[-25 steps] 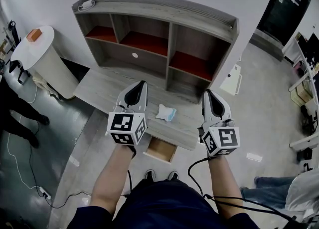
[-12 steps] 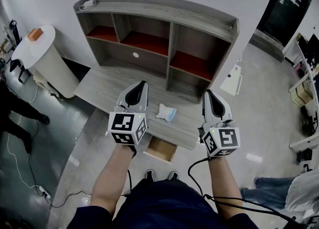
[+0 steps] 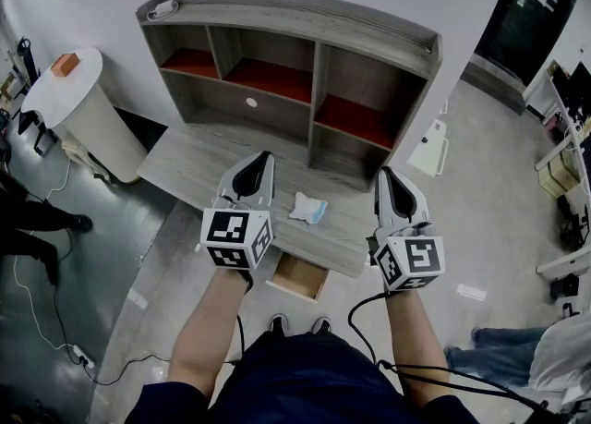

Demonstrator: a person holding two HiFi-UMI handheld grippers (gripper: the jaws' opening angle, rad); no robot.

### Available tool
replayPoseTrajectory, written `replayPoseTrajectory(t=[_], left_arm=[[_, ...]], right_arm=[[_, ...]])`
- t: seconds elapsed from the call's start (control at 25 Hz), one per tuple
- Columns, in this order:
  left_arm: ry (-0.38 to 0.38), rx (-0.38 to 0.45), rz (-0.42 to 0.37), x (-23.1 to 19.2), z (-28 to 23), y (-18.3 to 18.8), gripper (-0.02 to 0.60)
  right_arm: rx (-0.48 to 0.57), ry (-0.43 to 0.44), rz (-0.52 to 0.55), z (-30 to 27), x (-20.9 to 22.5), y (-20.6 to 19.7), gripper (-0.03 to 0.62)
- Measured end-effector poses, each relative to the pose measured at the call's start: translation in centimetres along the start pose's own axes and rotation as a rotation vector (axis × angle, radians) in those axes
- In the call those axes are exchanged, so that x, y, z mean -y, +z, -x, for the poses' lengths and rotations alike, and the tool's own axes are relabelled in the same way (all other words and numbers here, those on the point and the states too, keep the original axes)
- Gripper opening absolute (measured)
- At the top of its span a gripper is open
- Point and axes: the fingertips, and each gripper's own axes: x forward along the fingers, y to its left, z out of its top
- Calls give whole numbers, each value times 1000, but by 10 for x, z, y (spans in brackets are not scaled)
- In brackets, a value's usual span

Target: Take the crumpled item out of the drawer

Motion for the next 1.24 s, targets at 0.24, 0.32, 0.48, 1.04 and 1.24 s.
replayPoseTrajectory(t=[0.24, 0.32, 0.48, 1.04, 1.24], left_arm=[[1, -1, 0, 0, 1, 0, 5], [1, 0, 0, -1, 1, 0, 5], [-1, -5, 1, -1, 1, -2, 5], [-1, -12, -2, -2, -2, -5, 5], [-2, -13, -3, -5, -4, -6, 5]], right_arm=[[0, 3, 2, 1, -1, 0, 5], [-2, 3, 7, 1, -2, 0, 5], [-4, 2, 8, 0, -3, 1, 6], [-6, 4, 8, -2, -2, -1, 6], [-7, 10, 11, -5, -4, -2, 6]])
